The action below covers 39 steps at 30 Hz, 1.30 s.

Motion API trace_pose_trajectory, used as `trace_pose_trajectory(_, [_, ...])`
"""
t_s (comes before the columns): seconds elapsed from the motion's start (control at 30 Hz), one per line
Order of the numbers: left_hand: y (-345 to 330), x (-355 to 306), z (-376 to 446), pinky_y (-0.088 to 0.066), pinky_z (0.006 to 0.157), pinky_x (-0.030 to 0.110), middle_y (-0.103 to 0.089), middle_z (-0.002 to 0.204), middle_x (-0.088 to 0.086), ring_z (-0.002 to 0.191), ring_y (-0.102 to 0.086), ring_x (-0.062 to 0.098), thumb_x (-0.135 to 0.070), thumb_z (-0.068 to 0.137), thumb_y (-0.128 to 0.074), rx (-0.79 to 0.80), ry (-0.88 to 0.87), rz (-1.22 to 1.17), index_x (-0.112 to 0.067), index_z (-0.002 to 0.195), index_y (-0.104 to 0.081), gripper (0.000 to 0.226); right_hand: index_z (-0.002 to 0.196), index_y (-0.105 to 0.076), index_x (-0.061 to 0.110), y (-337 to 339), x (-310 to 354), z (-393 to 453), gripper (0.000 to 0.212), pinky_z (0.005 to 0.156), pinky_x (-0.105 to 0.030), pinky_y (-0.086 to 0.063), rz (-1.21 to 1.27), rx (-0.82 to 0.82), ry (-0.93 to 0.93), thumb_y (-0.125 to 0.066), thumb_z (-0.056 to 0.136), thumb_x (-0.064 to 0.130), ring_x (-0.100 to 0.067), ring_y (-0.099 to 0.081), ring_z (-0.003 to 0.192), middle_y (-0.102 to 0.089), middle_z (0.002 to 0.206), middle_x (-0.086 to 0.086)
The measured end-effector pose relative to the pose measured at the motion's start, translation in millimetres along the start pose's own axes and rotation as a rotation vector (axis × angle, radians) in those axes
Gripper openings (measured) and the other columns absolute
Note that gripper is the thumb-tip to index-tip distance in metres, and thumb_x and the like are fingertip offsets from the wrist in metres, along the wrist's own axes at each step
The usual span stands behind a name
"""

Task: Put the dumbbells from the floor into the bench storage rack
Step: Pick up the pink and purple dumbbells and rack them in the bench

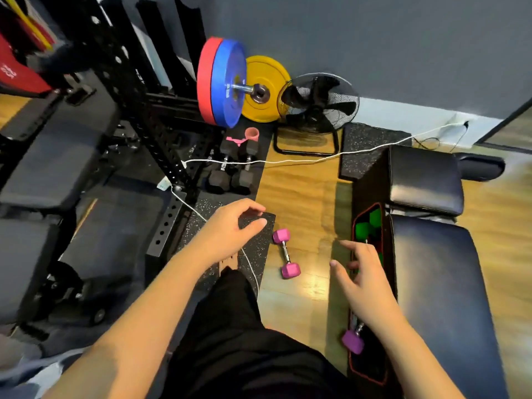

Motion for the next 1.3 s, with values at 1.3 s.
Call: trace_pose_trajectory(1.3, [-211,168,403,-0.047,0.074,0.022,-0.068,0.099,-0.005,0.080,-0.059,0.009,-0.031,0.092,-0.065,0.517,-0.072,0.053,-0.024,0.106,-0.067,0.016,0.132,-0.049,0.015,-180,-233,207,0.042,0.078,-0.028,-0.043,0.146,-0.305,-0.709,-0.059,0.095,0.031,-0.006,-0.053,0.073,-0.042,0.115,0.005])
Point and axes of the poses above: each hand's wrist, its own z-axis towards the middle knuckle, its own y-axis out of the back of the hand, x = y × z, the point moved 9 cm from there along z, towards the middle knuckle
